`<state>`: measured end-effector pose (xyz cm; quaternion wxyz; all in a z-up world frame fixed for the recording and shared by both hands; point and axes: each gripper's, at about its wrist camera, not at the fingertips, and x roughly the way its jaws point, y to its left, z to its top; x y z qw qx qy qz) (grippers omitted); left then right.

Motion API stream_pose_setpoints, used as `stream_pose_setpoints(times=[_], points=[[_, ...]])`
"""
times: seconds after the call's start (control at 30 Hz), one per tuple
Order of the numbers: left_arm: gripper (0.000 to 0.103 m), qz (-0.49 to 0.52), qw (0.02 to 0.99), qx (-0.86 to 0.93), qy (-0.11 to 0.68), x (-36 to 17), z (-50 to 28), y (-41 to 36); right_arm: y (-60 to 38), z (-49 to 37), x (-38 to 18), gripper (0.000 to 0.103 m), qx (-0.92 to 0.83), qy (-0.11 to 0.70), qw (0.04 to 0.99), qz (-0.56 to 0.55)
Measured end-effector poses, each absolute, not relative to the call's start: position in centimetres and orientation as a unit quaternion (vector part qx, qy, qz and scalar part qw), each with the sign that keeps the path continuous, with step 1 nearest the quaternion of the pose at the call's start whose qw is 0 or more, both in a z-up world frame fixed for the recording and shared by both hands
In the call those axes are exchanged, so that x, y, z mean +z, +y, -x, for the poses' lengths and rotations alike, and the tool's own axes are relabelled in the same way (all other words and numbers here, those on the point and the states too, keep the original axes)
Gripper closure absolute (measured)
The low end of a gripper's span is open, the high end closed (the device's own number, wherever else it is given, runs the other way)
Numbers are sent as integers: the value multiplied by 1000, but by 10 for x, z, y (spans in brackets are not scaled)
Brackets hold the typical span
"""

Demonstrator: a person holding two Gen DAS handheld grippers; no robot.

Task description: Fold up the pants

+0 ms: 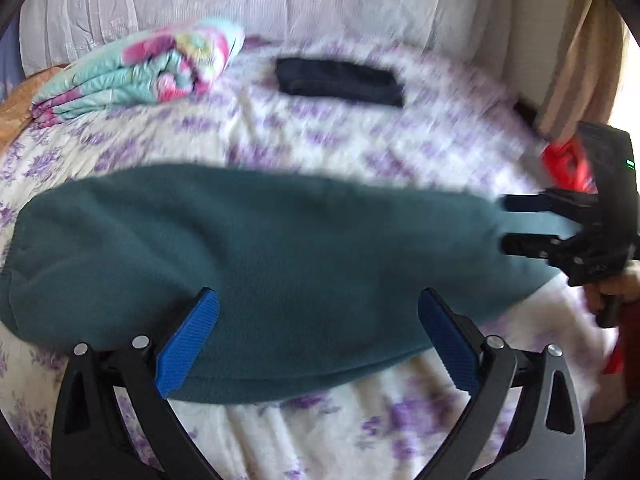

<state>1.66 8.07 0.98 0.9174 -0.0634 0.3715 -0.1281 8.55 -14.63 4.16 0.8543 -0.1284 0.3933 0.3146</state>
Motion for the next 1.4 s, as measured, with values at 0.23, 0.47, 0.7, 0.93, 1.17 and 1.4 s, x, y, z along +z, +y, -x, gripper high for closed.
stream_pose_setpoints(times=[0.23, 0.47, 0.7, 0.93, 1.17, 1.4], points=[[5, 159, 888, -128, 411, -10, -56, 106, -62, -201, 49, 4, 476, 497, 722, -75], [5, 135, 902, -117, 392, -7, -47, 99, -7, -237, -14, 4, 505, 603, 601, -144], [5, 135, 902, -117, 393, -9, -49, 98, -23, -216, -8, 3, 572, 589, 530, -210], [5, 141, 901, -119, 392, -8, -48, 98, -8, -202, -7, 3, 574, 610, 514, -185], [5, 138, 902, -118, 393, -9, -47, 97, 33, -207, -20, 3, 564, 637, 486, -198], [5, 138, 902, -117, 393, -9, -47, 98, 34, -218, -18, 3, 573, 596, 470, -308]])
